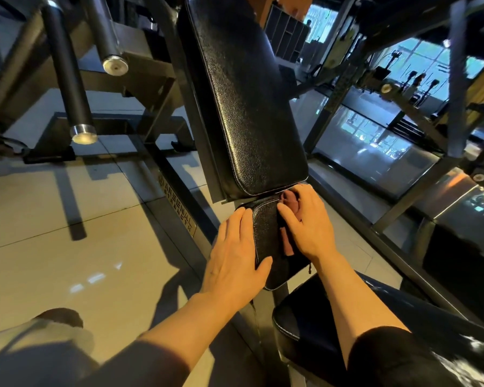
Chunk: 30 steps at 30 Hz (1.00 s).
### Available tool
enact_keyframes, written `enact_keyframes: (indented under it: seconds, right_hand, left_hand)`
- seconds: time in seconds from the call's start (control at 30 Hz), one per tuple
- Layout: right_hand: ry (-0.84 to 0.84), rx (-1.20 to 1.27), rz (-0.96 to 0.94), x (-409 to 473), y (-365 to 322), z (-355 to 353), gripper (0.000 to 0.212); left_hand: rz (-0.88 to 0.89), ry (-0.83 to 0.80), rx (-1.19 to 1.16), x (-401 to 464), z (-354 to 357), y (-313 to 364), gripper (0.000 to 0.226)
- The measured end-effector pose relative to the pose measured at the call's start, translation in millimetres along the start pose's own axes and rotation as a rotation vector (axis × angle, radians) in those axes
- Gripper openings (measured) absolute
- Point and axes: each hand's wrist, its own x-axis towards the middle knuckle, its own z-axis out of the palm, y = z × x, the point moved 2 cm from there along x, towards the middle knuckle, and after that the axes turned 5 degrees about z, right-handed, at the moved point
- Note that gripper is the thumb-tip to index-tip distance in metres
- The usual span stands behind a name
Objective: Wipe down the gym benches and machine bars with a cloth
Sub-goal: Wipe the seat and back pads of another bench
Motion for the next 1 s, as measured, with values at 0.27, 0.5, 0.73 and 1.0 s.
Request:
enact_keyframes:
  seconds: [0.27, 0.5, 0.73, 1.0]
  right_hand:
    - [-0.023, 0.019, 0.02, -15.9, -34.5, 9.9, 0.027]
    - [-0.092, 0.092, -0.094, -33.0, -60.8, 17.3, 0.027]
    - [-0.188, 0.163, 0.024, -32.0, -61.1, 4.1, 0.059]
    - [-0.216, 0.227, -0.108, -47.9, -72.2, 5.3, 0.059]
  left_hand:
    - [-0.029, -0.072, -0.006, -1.3, -6.3, 2.9, 0.088]
    - [-0.053, -0.097, -0.049, -13.8, -14.5, 0.4, 0.086]
    - [-0.083, -0.1, -0.07, -13.8, -23.3, -4.7, 0.082]
    - [-0.07, -0.067, -0.108, -7.6, -28.2, -11.6, 0.08]
